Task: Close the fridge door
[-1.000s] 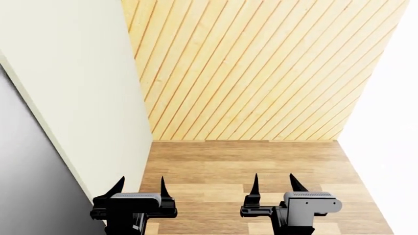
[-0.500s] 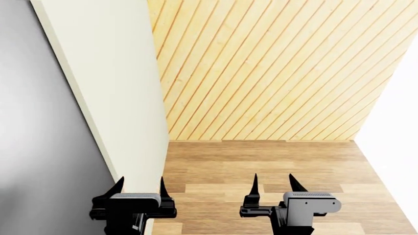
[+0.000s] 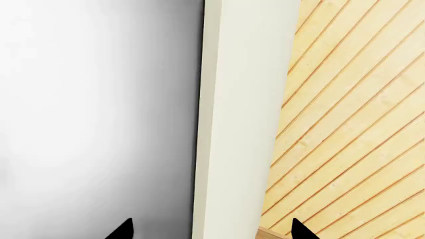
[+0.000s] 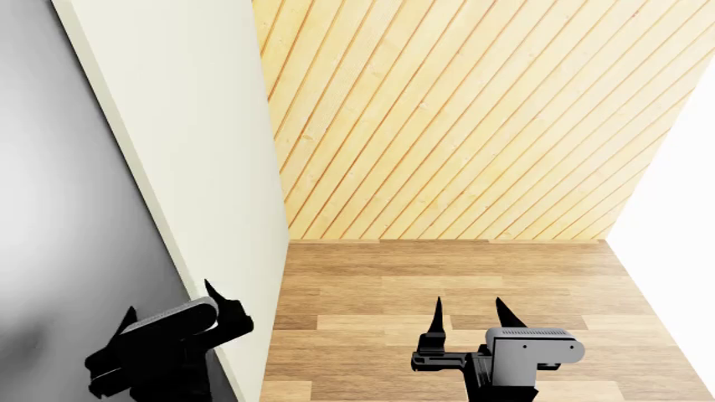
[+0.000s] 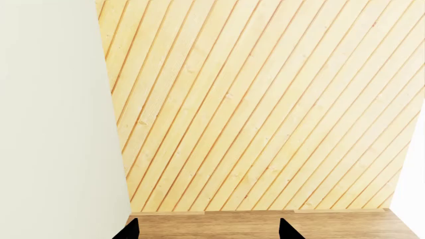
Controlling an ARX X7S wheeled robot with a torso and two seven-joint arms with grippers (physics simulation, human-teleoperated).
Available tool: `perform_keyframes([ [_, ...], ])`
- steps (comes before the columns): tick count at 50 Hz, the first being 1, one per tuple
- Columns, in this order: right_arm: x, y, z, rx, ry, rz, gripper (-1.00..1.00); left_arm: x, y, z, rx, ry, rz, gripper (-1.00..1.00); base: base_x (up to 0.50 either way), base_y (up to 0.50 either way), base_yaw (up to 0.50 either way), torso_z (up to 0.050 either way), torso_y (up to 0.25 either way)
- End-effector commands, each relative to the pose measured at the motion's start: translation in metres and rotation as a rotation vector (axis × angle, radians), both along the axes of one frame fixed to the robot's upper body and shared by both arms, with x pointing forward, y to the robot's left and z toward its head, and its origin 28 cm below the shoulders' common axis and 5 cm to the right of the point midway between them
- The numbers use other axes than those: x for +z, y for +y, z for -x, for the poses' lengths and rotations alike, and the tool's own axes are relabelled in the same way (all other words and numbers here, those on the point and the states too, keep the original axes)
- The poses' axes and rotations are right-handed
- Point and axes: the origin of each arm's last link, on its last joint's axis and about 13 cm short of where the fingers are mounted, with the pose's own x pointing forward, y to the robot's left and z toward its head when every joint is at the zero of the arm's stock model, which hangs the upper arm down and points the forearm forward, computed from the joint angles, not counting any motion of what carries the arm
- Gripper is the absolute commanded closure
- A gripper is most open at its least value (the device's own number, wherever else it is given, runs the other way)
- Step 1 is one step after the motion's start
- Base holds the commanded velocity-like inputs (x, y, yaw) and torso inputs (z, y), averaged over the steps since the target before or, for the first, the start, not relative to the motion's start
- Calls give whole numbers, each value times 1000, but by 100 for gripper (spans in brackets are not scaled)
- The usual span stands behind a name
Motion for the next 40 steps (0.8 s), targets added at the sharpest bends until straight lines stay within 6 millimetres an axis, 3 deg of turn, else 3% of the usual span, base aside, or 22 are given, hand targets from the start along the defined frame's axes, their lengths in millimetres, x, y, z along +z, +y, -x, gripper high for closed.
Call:
perform_keyframes([
  [1,0,0,0,-3,4,1,-100,30,8,-9,430,-34,44,-100,0,0,0,0,0],
  [8,0,0,0,-4,4,1,-100,45,16,-24,454,-71,-40,-100,0,0,0,0,0],
  [17,0,0,0,-4,3,0,-100,73,38,-43,459,-116,-26,-100,0,0,0,0,0],
  [27,0,0,0,-4,2,-2,-100,102,71,-68,533,-116,-28,-100,0,0,0,0,1],
  [34,0,0,0,-4,2,-3,-100,129,95,-86,479,-96,-65,-100,0,0,0,0,0],
  [40,0,0,0,-5,3,-3,-100,134,115,-105,424,-76,-64,-100,0,0,0,0,2],
])
